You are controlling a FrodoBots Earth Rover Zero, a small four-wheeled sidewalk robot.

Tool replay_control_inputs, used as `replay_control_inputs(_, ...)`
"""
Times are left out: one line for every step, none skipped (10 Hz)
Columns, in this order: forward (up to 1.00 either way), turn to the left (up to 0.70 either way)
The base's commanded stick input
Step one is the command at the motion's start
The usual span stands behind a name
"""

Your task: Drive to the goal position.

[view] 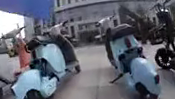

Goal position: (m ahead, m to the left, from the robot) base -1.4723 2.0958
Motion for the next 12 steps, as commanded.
replay_control_inputs(0.0,0.0)
replay_control_inputs(0.2,0.0)
replay_control_inputs(0.45,0.0)
replay_control_inputs(0.45,0.0)
replay_control_inputs(0.45,0.0)
replay_control_inputs(0.45,0.0)
replay_control_inputs(0.45,0.0)
replay_control_inputs(0.45,0.0)
replay_control_inputs(0.45,0.0)
replay_control_inputs(0.45,0.0)
replay_control_inputs(0.45,0.0)
replay_control_inputs(0.45,0.0)
